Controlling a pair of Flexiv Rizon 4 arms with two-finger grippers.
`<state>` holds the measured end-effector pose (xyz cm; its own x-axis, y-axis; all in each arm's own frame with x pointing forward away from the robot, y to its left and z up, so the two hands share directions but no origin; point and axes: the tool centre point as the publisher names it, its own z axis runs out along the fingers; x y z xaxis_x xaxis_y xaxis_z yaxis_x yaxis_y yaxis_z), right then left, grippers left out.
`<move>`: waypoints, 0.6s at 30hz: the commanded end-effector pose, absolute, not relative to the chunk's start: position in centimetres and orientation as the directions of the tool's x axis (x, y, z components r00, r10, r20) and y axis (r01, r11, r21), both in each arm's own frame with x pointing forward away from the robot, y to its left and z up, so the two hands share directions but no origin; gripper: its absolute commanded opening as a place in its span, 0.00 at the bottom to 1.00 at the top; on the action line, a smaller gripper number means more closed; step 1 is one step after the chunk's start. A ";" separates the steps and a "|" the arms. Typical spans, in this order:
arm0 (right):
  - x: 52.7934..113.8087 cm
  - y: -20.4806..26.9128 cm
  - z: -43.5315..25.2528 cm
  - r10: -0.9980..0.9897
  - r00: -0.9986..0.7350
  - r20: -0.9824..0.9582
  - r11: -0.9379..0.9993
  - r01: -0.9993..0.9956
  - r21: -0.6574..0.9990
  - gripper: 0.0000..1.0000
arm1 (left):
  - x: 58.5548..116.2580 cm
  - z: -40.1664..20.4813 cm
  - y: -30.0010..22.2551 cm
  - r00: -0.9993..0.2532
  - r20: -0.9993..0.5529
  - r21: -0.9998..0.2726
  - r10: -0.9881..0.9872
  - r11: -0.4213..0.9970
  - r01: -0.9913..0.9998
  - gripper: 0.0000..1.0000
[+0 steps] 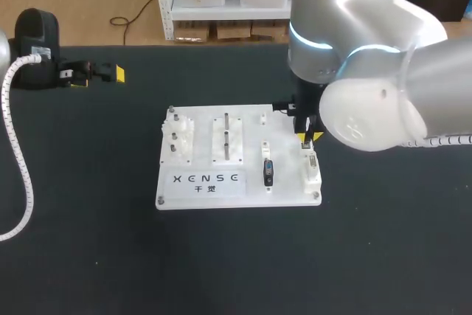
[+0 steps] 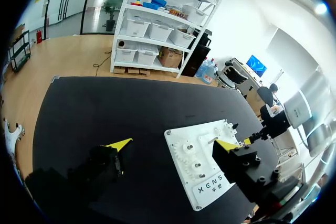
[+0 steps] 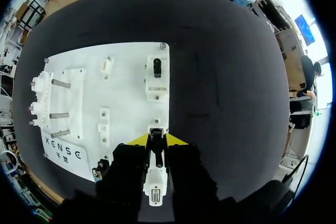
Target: Insert the USB connector, Ethernet cable, and multi-pin plug into their matching sockets one by one.
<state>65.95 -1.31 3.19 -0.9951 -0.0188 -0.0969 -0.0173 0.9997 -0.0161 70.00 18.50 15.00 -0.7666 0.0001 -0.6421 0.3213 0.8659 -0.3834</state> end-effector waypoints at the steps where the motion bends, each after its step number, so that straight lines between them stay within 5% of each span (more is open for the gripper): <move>1: 66.0 -1.4 3.0 -0.015 -0.995 -0.101 1.000 -0.014 -0.017 0.00 | 70.0 15.0 18.5 -0.767 -0.642 -0.383 0.000 0.866 0.321 1.00; 18: 66.1 -1.3 2.8 -0.022 -0.995 -0.093 1.000 -0.021 -0.018 0.00 | 70.0 15.0 18.5 -0.767 -0.642 -0.383 0.000 0.866 0.321 1.00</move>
<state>65.95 -1.34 3.10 -0.9952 -0.0219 -0.0958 -0.0204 0.9996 -0.0169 70.00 18.50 15.00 -0.7666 0.0001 -0.6421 0.3213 0.8659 -0.3834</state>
